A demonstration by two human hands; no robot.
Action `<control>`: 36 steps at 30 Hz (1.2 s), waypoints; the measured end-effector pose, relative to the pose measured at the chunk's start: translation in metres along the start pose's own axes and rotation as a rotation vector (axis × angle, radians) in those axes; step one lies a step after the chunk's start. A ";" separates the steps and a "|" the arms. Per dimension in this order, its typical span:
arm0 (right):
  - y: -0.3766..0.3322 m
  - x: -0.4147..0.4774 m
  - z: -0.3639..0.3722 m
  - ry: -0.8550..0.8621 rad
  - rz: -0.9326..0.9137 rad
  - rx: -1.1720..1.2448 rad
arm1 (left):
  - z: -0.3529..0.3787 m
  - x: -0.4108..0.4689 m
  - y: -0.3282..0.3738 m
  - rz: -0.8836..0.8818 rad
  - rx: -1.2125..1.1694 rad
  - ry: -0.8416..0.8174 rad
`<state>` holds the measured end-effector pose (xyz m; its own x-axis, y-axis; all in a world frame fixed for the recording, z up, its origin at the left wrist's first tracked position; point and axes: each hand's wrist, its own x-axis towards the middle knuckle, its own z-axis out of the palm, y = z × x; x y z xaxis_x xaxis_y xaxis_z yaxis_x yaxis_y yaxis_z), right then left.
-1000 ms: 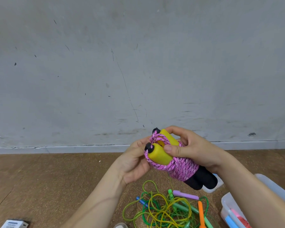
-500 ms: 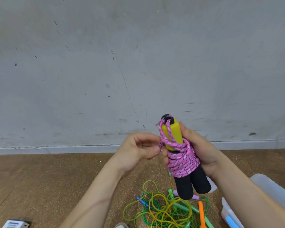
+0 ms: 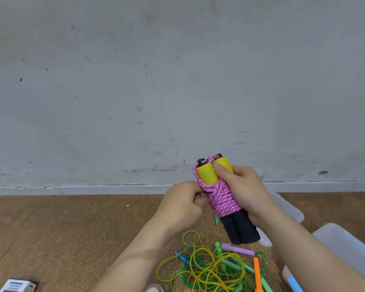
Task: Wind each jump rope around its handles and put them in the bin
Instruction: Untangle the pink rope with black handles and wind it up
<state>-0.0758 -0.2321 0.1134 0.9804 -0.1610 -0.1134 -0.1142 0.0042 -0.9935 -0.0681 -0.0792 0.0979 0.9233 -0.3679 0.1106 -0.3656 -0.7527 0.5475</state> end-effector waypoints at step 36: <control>-0.025 -0.112 -0.022 -0.274 0.160 -0.023 | 0.001 -0.032 0.055 -0.176 -0.904 -0.002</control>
<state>-0.1859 -0.2364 0.1508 0.9562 0.1122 -0.2705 -0.2705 -0.0148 -0.9626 -0.1178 -0.1090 0.1234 0.9562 -0.2903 -0.0363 0.0120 -0.0851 0.9963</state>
